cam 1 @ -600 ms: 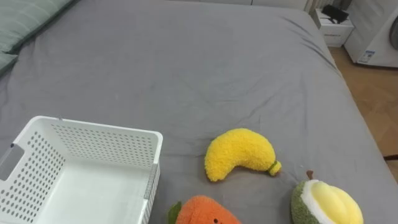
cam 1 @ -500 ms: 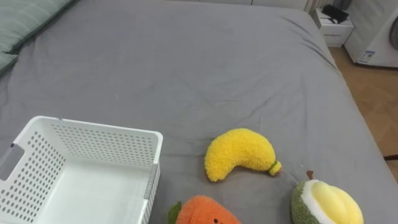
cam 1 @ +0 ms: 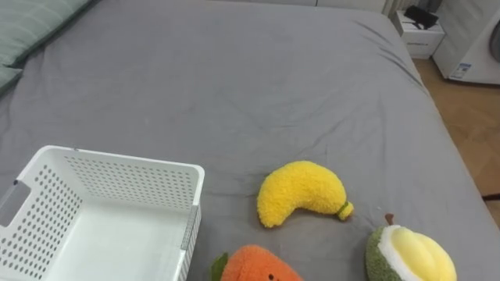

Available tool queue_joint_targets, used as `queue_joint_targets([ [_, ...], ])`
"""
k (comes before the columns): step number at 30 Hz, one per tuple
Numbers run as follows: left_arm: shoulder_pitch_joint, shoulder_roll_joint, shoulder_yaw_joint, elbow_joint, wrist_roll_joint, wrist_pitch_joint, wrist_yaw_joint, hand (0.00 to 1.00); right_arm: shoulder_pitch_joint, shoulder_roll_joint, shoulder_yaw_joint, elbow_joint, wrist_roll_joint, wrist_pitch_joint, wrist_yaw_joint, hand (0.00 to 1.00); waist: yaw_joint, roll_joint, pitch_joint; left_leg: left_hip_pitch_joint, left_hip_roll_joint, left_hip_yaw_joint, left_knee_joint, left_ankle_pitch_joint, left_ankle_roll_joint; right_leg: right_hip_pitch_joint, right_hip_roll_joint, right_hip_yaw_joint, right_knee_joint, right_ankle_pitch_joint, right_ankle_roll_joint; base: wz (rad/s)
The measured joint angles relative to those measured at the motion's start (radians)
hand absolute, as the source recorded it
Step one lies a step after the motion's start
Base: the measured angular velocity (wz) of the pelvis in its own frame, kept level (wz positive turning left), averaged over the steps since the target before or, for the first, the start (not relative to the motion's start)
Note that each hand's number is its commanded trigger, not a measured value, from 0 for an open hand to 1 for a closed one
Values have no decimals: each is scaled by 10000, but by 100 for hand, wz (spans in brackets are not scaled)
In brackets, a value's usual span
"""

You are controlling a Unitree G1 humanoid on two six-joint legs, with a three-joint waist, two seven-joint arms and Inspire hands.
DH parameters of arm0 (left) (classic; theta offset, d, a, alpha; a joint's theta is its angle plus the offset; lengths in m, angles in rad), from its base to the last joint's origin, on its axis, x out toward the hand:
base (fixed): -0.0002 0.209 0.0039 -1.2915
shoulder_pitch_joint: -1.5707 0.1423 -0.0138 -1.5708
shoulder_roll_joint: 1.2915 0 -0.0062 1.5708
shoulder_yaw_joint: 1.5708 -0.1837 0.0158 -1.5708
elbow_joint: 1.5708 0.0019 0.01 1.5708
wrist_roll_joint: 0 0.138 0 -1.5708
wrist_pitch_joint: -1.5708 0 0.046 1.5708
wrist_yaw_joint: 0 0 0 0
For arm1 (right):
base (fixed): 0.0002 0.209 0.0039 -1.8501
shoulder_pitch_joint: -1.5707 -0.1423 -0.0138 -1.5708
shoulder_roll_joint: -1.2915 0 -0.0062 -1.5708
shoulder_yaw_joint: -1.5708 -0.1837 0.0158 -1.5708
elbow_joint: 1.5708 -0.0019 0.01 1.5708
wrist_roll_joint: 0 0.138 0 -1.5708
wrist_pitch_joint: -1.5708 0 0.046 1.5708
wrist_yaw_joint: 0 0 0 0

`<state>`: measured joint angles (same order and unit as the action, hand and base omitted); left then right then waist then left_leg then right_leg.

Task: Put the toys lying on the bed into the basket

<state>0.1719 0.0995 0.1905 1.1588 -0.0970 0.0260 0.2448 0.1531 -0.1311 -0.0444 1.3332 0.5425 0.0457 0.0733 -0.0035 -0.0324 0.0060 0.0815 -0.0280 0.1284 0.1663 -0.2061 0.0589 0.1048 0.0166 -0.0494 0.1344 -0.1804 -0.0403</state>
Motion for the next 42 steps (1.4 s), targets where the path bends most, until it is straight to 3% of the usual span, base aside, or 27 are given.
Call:
queue_joint_targets([
  [7,30,3,16,-23,7,0,-21,0,43,58,-320,-3,174,6,-118,0,-112,35,-20,-20,-4,-2,0,0,0,2,2,2,0,0,0,0],
  [8,94,3,22,-45,7,0,-54,0,49,68,-518,-10,294,9,-173,0,-211,-3,5,-24,-4,-1,2,0,0,-4,3,5,9,0,0,0],
  [11,179,3,84,-68,0,24,-164,0,155,68,-932,-5,507,158,-398,0,-261,32,-30,-9,-4,-1,3,0,0,-13,9,65,24,1,0,0],
  [19,410,120,902,-113,37,328,-136,0,584,39,-2375,0,1105,569,-1189,0,-415,-44,-28,72,1,25,2,0,0,5,15,77,32,0,-1,0],
  [23,536,212,1328,-121,213,359,-18,0,531,4,-3124,-84,1088,589,-1620,0,-490,-126,-58,72,1,26,12,1,2,6,10,74,49,-1,0,0],
  [28,478,365,1324,-222,342,352,82,0,356,-119,-3149,-547,934,549,-2076,0,-487,-236,-51,-2,-1,28,30,-1,5,-26,5,85,77,0,3,0],
  [31,345,495,1282,-221,706,342,45,0,-3,-398,-3261,-716,708,538,-2303,0,-474,-262,-50,-2,-7,34,41,6,15,-86,3,97,175,5,11,0],
  [35,297,564,1197,-219,776,322,38,0,-335,-632,-3330,-1813,-926,405,-2894,0,-493,-291,-51,30,1,89,11,8,15,-91,22,171,182,5,11,-3],
  [42,241,603,759,-226,896,240,56,0,-607,-714,-2885,-4089,-2450,166,-3792,0,-444,-430,-32,-25,0,118,-13,8,15,-172,15,179,170,4,15,-1],
])
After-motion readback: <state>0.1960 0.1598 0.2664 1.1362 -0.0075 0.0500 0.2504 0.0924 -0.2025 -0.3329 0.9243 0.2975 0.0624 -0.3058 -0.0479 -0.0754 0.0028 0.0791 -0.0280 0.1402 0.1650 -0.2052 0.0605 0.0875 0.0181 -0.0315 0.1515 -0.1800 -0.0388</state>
